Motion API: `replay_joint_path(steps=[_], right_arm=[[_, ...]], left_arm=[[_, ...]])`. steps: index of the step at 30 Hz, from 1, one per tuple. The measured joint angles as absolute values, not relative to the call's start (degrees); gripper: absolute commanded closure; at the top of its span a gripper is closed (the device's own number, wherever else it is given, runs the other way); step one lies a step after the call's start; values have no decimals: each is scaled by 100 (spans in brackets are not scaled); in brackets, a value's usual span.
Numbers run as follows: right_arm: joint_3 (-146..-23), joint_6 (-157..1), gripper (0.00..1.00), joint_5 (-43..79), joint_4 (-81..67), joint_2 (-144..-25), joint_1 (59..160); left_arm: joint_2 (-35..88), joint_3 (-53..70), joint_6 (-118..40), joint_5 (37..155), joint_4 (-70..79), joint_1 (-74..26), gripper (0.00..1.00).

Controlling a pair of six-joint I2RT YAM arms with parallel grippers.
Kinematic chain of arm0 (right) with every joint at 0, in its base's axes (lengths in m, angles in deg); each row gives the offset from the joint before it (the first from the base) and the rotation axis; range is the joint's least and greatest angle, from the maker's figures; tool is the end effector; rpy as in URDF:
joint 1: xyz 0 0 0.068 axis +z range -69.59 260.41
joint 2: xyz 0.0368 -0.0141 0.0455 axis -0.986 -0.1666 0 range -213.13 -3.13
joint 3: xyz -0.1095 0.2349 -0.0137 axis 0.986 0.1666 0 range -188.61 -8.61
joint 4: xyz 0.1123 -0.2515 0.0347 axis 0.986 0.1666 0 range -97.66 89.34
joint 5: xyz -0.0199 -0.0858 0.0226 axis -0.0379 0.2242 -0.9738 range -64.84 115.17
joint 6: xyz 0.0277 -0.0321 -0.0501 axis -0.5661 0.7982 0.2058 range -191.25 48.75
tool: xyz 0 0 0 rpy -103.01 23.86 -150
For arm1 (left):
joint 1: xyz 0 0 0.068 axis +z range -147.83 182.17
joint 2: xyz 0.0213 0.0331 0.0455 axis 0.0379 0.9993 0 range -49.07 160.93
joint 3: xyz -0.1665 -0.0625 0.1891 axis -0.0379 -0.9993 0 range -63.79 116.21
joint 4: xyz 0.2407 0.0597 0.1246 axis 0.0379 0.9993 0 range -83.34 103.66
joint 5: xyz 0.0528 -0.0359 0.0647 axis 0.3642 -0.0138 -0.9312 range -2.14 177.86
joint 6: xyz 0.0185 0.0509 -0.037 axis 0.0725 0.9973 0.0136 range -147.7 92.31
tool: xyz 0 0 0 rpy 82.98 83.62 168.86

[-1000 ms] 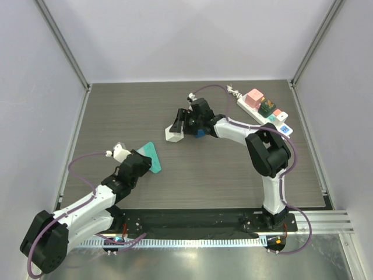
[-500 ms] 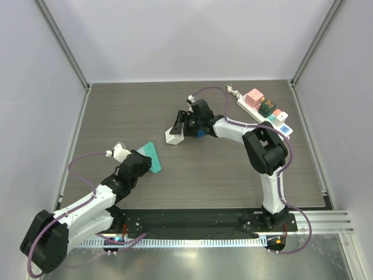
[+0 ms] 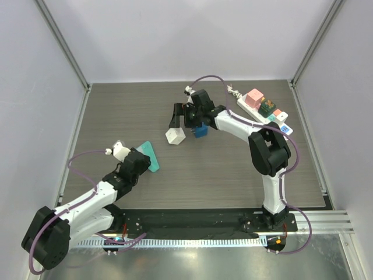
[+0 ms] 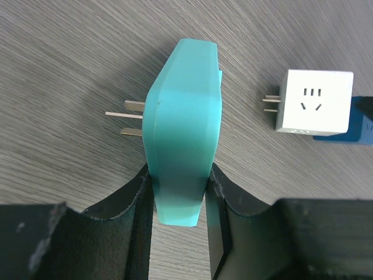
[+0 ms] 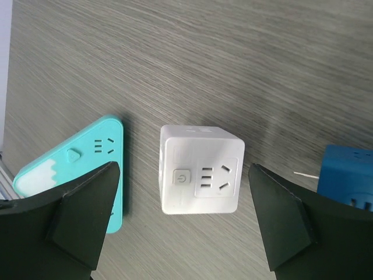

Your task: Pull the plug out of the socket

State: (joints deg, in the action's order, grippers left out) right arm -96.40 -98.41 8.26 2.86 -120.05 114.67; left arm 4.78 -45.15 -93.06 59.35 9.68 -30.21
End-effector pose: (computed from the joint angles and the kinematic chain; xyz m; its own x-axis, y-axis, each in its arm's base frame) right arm 0.3936 0.2863 0.1827 -0.7996 -0.0163 -0.6003 -0.4032 0.7554 0.5165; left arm 0.1946 -0.0942 0.1397 -0.3577 -0.7189 -0.5960 -0.4108 0.6943 -0.5909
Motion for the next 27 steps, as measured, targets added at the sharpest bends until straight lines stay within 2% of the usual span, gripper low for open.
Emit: replay_joint_path(steps=[8, 14, 20, 27], right_arm=[[-10106, -9290, 0, 1339, 1156, -11175, 11428], [-10040, -9015, 0, 1711, 1497, -10381, 11111], [-9636, -8907, 0, 1917, 1631, -9955, 10457], [-9153, -8897, 0, 1991, 1749, -9953, 10092]], left_arm=[[932, -4203, -9304, 5876, 1014, -2586, 100], [1557, -3914, -9162, 6136, 623, -1799, 100], [2637, -3296, -8755, 6943, -22, -608, 100], [4519, -1810, -8086, 8530, -708, 655, 99]])
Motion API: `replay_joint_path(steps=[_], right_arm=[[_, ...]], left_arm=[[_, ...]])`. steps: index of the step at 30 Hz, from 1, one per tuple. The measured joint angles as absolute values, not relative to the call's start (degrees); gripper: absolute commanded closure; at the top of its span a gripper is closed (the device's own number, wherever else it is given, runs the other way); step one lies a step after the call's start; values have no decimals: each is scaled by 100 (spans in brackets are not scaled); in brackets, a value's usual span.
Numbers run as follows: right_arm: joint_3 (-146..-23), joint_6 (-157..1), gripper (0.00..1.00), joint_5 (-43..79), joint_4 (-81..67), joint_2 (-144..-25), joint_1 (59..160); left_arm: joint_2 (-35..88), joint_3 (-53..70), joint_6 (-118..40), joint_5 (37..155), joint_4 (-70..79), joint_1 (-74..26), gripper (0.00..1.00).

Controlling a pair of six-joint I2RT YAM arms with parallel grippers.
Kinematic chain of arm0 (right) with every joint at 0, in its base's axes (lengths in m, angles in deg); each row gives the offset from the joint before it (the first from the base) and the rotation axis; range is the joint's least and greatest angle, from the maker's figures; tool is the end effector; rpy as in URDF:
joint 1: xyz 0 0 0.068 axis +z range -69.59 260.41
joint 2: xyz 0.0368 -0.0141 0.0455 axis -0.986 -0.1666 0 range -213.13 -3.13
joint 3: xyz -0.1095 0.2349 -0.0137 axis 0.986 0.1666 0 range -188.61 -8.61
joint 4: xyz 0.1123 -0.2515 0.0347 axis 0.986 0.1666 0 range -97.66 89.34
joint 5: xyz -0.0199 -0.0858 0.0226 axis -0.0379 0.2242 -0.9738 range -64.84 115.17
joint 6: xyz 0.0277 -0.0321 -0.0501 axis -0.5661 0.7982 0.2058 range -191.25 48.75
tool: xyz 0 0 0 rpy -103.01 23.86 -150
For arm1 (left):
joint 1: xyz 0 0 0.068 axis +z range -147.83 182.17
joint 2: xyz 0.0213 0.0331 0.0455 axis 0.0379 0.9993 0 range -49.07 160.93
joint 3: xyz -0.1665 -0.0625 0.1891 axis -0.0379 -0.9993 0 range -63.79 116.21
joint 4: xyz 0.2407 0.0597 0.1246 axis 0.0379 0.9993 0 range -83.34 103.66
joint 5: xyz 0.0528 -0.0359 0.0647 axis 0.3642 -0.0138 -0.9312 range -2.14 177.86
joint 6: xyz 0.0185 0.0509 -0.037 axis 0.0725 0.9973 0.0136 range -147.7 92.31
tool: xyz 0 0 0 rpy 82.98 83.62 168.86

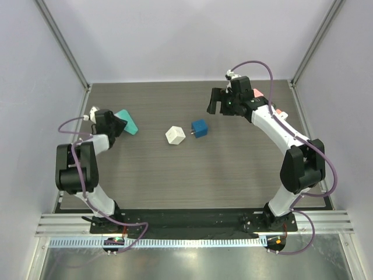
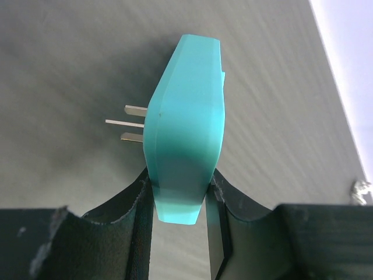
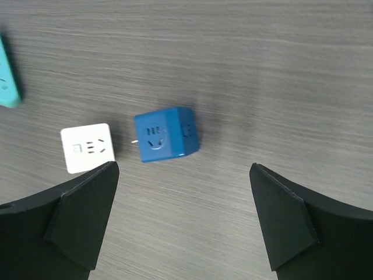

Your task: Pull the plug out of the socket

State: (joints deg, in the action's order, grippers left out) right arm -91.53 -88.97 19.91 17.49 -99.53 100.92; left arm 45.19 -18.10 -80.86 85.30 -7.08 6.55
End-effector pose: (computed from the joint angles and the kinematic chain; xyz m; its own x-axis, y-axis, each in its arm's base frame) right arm 0.3868 0.1498 0.2811 -0.6837 0.0678 -0.7266 -0.2183 0.9311 0.2922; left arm 0.3588 0.0298 0.1346 -0.2511 -0.8211 -0.5126 -0.5235 0.5606 -0.6417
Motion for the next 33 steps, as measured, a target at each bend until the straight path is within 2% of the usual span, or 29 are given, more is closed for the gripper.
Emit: replay_joint_path(steps=[2, 3, 5, 6, 8, 9, 10, 11, 12, 19, 25, 29, 33], right_arm=[[-9065, -8916, 0, 2059, 1764, -9983, 10005], [-9045, -8942, 0, 2104, 1766, -10018, 9963], [-9035, -9015, 0, 2177, 1764, -10095, 9845], [-9021, -9058, 0, 2247, 1764, -10123, 9760], [-8967, -9133, 0, 2480, 1766, -10141, 9553], [-8934, -9165, 0, 2644, 1764, -10141, 9441], [-8903, -9213, 0, 2813, 1764, -10141, 9319], [-8875, -9253, 0, 2955, 1764, -10141, 9196], [-8851, -9283, 0, 3071, 1773, -10141, 9078], [-8906, -9583, 1, 3392, 1873, -10156, 7721], [-9194, -9898, 1, 3409, 1947, -10357, 6407], [-9931, -9900, 1, 3344, 1974, -10952, 6180], [-10464, -9823, 2, 3079, 1910, -11631, 6180]], left_arm=[[4904, -1460, -7955, 8964, -809, 907, 93], [4998, -1368, -7905, 9107, -826, 979, 77], [5094, -1259, -7758, 9343, -813, 1092, 55], [5103, -1226, -7675, 9417, -774, 1116, 37], [5107, -1193, -7562, 9507, -559, 1119, 27], [5107, -1193, -7524, 9524, -409, 1119, 18], [5107, -1193, -7505, 9557, -236, 1114, 17], [5107, -1189, -7529, 9561, -94, 1112, 6], [5089, -1171, -7544, 9566, 123, 1110, 1], [4355, -406, -7632, 9493, 1716, 782, 0], [3002, -251, -7658, 9389, 2059, -545, 0], [2574, -441, -7686, 9603, 1948, -1627, 2], [2491, -833, -7691, 9701, 1939, -2306, 4]])
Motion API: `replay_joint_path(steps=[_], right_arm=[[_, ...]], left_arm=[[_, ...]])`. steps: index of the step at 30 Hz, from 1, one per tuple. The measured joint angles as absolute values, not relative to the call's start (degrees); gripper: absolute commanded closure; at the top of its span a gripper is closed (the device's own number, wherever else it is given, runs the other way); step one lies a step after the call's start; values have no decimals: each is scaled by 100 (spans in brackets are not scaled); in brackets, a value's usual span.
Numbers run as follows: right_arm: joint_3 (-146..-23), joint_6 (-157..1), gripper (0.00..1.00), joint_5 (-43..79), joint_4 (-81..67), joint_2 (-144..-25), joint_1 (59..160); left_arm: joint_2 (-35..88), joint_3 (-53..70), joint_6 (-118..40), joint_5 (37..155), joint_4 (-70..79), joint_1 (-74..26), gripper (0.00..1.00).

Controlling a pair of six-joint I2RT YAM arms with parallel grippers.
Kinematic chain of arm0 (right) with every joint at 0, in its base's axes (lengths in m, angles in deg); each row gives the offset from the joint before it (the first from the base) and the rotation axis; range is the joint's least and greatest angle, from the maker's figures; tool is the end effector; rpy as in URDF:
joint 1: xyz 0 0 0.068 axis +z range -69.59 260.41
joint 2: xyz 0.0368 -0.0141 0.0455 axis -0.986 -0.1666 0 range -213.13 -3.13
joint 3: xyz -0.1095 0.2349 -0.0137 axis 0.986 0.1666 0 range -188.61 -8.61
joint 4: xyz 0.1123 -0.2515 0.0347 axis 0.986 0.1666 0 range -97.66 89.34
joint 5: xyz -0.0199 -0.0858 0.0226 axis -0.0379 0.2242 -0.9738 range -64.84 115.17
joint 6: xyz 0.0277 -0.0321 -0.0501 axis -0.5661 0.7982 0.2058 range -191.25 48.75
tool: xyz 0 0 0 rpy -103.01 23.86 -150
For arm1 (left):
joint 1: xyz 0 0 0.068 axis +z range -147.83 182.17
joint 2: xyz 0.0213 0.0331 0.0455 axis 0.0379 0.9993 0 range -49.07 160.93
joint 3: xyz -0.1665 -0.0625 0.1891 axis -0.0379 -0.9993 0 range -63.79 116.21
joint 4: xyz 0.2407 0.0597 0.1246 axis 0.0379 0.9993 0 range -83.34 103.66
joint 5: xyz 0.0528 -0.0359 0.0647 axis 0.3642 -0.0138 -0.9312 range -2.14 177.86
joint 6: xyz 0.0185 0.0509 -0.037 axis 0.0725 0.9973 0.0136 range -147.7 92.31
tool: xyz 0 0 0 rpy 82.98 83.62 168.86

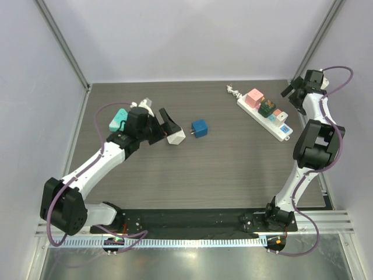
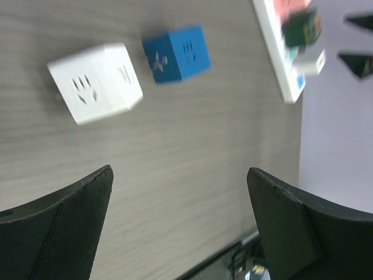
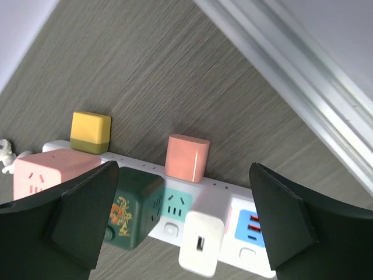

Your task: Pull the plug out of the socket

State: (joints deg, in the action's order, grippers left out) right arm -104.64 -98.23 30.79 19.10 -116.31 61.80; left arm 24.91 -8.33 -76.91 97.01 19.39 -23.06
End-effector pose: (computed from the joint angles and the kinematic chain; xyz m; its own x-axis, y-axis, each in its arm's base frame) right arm 0.4504 -0.1570 0.2366 -0.4114 0.6149 -0.6728 0.6408 0.7201 0.2662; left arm 0.2908 -0.1461 0.2629 -0.7183 -0.4879 -0.4960 -0.0001 0.7130 -0.7012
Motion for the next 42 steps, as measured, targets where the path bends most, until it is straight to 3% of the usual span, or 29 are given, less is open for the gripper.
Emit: replay_joint_path(steps=[7, 12, 22, 29, 35, 42], right_arm=[[-10634, -9941, 6, 2330, 1832, -12541, 6086], [-10101, -10201, 6, 2026, 1412, -12477, 6029], [-7561, -11229, 10, 1075, 129, -11162, 6036], [-6204, -11880, 10, 811, -389, -10217, 6941], [-5658, -11873, 9, 515, -337, -9649, 7607], [-5645, -11375, 7, 880, 153, -8790, 7083]], left_arm=[[2517, -896, -7642, 9804, 1939, -3255, 7], [2742, -629, -7570, 9852, 1889, -3627, 8], [3146, -417, -7520, 9891, 1849, -3922, 10], [3728, 234, -7385, 9904, 1930, -4079, 12], [4749, 1484, -6998, 9756, 2396, -4392, 8], [5795, 2708, -6414, 9172, 2835, -4824, 5]])
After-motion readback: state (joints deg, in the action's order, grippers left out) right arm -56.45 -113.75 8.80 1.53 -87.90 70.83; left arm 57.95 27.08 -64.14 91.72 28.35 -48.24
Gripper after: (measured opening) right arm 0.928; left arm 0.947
